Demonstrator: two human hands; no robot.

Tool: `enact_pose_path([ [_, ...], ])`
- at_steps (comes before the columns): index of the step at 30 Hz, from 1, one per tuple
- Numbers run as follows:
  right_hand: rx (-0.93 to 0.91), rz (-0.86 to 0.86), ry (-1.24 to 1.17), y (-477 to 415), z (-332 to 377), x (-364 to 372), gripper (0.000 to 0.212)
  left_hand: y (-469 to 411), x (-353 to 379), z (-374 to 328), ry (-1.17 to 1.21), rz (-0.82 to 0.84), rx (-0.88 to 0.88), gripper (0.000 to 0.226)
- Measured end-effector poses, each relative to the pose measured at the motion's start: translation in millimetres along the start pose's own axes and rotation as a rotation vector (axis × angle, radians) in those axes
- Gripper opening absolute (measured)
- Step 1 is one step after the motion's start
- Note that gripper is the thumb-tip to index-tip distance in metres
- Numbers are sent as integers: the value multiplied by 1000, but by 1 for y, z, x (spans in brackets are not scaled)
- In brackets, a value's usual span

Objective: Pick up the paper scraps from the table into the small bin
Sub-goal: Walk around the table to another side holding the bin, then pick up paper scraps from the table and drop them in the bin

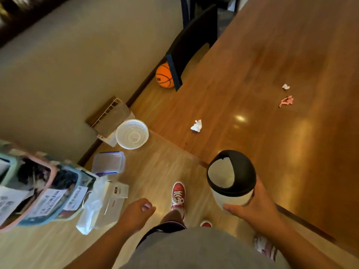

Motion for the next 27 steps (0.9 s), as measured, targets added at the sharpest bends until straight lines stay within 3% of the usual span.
enact_pose_path([
  [6, 22, -207, -55, -41, 19, -30, 96, -74, -68, -110, 28, 50, 317, 8],
  [12, 86, -422, -111, -46, 16, -79, 106, -118, -116, -252, -42, 42, 632, 5],
  [18, 142, -622, -124, -37, -5, -129, 120, -141, -98, -391, -155, 133, 809, 14],
  [27, 172, -719, -141, -45, -43, -218, 104, -168, -34, -568, -532, -52, 998, 45],
])
Point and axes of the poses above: each hand's wrist, its own y-axis away from the middle knuckle, its own x-axis out of the palm, z = x × y, the point moved 9 cm from there along -y, towards the middle knuckle, and after that the axes turned 10 degrees about -y, right-handed, at the moved point
